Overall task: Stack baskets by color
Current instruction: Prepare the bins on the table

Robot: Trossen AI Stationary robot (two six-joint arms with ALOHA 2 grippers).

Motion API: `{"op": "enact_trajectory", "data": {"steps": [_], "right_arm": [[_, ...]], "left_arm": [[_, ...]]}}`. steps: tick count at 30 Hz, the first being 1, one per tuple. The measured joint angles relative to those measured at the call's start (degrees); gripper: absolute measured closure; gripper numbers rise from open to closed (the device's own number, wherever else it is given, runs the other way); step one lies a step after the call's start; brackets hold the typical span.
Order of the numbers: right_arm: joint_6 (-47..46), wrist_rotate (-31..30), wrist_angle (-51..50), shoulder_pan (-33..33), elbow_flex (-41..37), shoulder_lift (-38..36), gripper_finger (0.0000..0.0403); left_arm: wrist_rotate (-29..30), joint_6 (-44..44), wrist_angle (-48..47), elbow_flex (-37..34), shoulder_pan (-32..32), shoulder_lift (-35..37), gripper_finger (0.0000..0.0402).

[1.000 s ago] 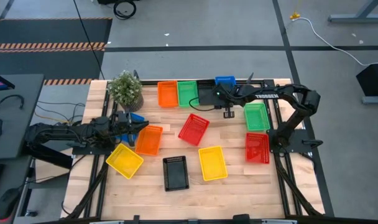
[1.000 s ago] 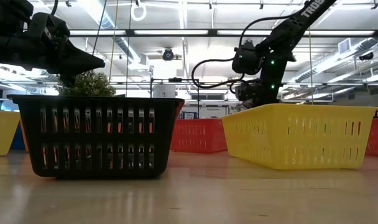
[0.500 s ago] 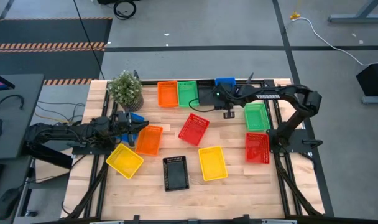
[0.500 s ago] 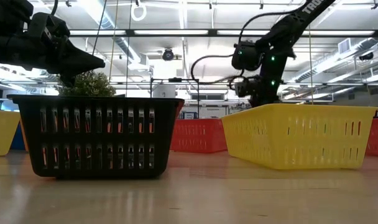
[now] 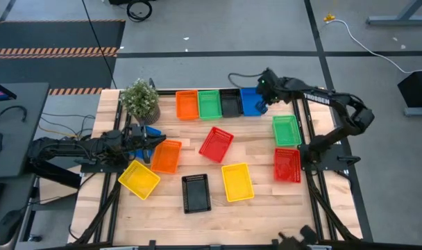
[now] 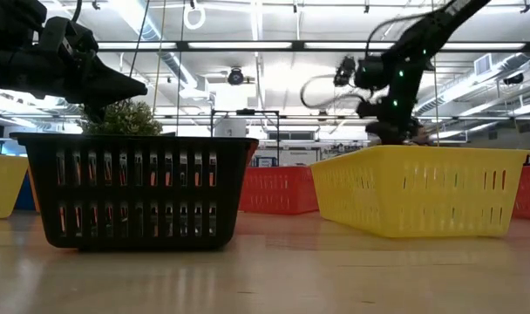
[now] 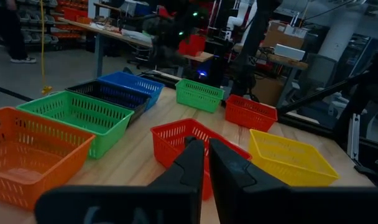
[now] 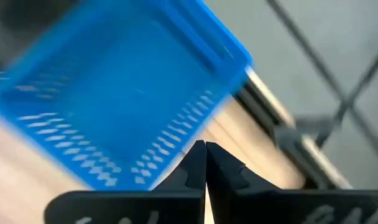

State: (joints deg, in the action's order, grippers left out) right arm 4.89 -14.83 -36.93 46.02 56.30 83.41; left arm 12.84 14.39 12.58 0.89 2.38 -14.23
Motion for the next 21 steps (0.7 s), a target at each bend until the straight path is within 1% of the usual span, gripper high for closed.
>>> {"op": "enact_trajectory", "data": {"steps": [2, 4, 7, 9, 14, 21], "right_arm": [[-3.69, 0.87, -0.37, 2.08, -0.42, 1.69, 0.0393], [-6.48, 3.51, -0.64, 3.43, -0.60, 3.87, 0.0390], [-7.31, 8.24, -1.21, 4.09, -0.71, 6.89, 0.0395], [-7.37, 10.14, -0.88, 3.58, -0.71, 7.89, 0.0398], [-8.35, 11.39, -0.15, 1.78, -0.71, 8.30, 0.0397], [-8.35, 12.55, 0.47, 0.29, -0.71, 7.44, 0.0399]], "left_arm": [[0.00, -0.01, 0.00, 0.00, -0.01, 0.01, 0.0375], [0.00, -0.02, 0.00, 0.00, 0.00, 0.01, 0.0378], [0.00, -0.02, 0.00, 0.00, 0.00, 0.01, 0.0377], [0.00, -0.02, 0.00, 0.00, 0.00, 0.01, 0.0374], [0.00, -0.04, 0.00, 0.00, 0.01, 0.01, 0.0370], [0.00, -0.09, 0.00, 0.00, -0.01, 0.01, 0.0380]]}}
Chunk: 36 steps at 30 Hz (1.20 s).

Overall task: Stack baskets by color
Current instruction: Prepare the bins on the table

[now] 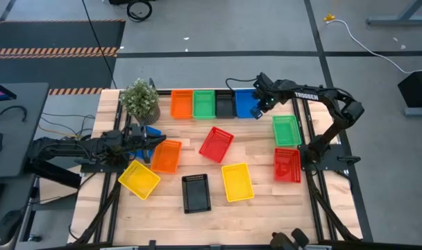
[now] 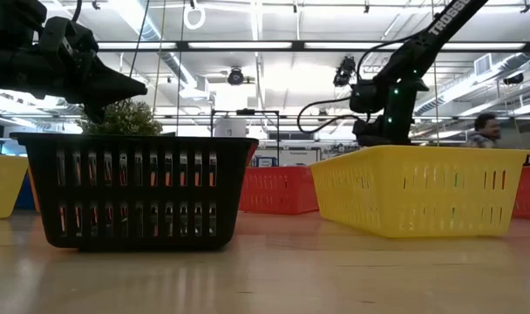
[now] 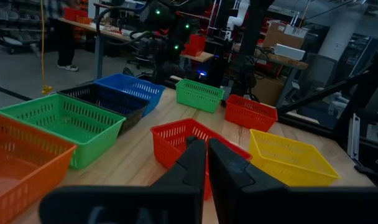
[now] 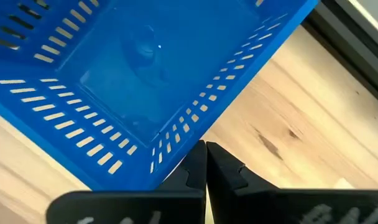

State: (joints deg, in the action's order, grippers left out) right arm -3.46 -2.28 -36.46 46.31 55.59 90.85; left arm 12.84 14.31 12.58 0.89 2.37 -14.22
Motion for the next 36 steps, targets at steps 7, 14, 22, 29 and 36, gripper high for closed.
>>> {"op": "enact_trajectory", "data": {"steps": [7, 14, 22, 29, 36], "right_arm": [[0.03, 2.04, 2.39, -0.07, 0.00, -0.02, 0.0398], [0.24, 0.70, 1.15, -0.07, 0.02, -0.41, 0.0397], [-0.08, -10.63, -6.06, -1.48, 0.02, -6.94, 0.0399], [-6.36, -13.42, -5.69, -16.72, 0.02, -15.71, 0.0401], [-10.54, -16.22, 11.16, -41.55, 0.02, -11.79, 0.0400]], "left_arm": [[0.00, 0.00, 0.00, 0.00, 0.02, -0.01, 0.0373], [0.00, 0.00, 0.00, 0.00, 0.00, 0.00, 0.0372], [0.00, -0.07, -0.02, 0.00, 0.02, 0.00, 0.0376], [0.00, -0.07, -0.02, 0.00, 0.02, 0.00, 0.0368], [0.00, -0.07, -0.14, 0.00, 0.01, -0.01, 0.0371]]}}
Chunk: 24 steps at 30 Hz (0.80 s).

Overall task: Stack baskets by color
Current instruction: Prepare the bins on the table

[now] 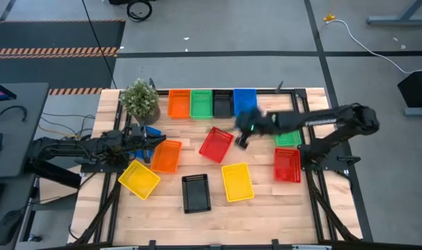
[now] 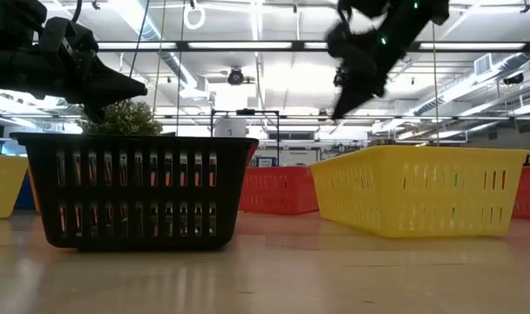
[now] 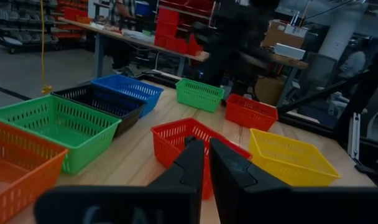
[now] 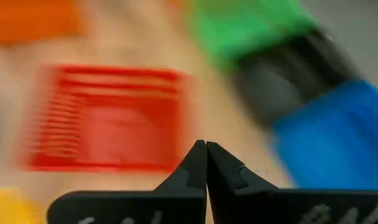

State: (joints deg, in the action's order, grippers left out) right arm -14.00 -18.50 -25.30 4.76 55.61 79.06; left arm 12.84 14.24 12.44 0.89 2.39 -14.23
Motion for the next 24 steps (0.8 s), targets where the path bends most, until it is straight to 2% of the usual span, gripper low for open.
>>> {"op": "enact_trajectory", "data": {"steps": [5, 7, 9, 13, 18, 24], "right_arm": [[4.07, 7.73, 19.82, -9.97, 0.00, 7.74, 0.0385], [4.42, 8.27, 26.41, -12.11, 0.35, 10.65, 0.0375], [3.62, 7.78, 27.67, -13.32, 2.08, 13.31, 0.0361], [1.25, 5.53, 22.64, -13.84, 7.13, 18.52, 0.0324], [-1.45, 4.08, 10.01, -13.78, 16.09, 25.48, 0.0276], [-3.02, 1.70, 0.27, -13.20, 23.69, 32.14, 0.0253]], "left_arm": [[0.00, 0.00, -0.59, 0.00, 0.00, 0.01, 0.0373], [0.00, -0.18, -0.83, 0.00, 0.01, -0.01, 0.0369], [0.00, -0.42, -0.85, 0.00, 0.00, 0.01, 0.0366], [0.00, -0.52, -0.84, 0.00, 0.01, 0.01, 0.0367], [0.00, -0.50, -1.10, 0.00, 0.00, 0.00, 0.0375], [0.00, -0.28, -1.44, 0.00, 0.00, 0.00, 0.0373]]}}
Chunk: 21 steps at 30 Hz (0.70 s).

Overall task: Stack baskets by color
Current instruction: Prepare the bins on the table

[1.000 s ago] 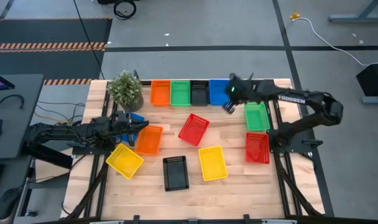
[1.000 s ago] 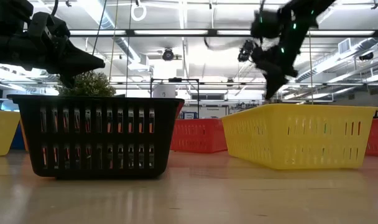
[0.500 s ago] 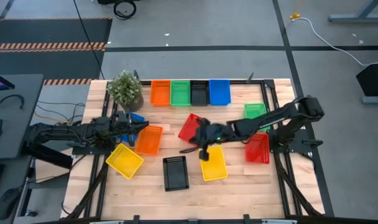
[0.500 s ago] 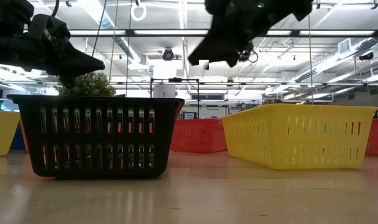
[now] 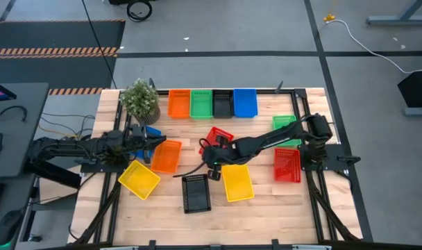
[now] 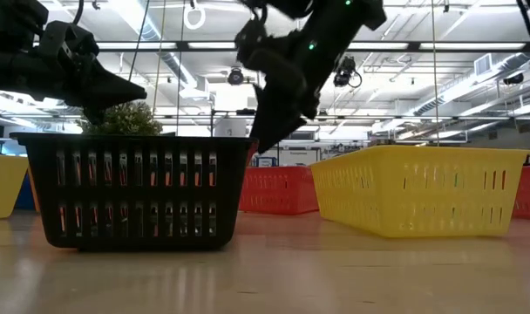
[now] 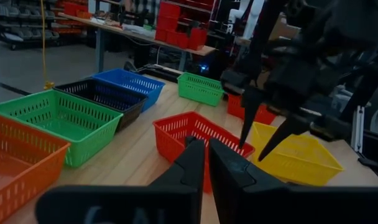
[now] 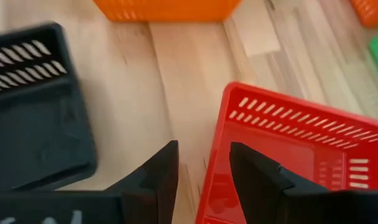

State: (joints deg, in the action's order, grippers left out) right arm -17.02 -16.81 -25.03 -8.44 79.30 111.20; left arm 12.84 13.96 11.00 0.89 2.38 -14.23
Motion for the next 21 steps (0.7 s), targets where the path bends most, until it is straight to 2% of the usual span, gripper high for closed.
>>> {"op": "enact_trajectory", "data": {"steps": [12, 21], "right_arm": [[-2.90, 1.89, -3.80, 2.32, 1.27, 3.23, 0.0275], [-1.31, 4.86, -5.15, 2.63, 1.25, 3.25, 0.0330]], "left_arm": [[-0.01, 0.09, -0.64, 0.00, -0.01, 0.00, 0.0369], [-0.04, 0.44, -1.02, 0.00, 0.01, -0.01, 0.0368]]}}
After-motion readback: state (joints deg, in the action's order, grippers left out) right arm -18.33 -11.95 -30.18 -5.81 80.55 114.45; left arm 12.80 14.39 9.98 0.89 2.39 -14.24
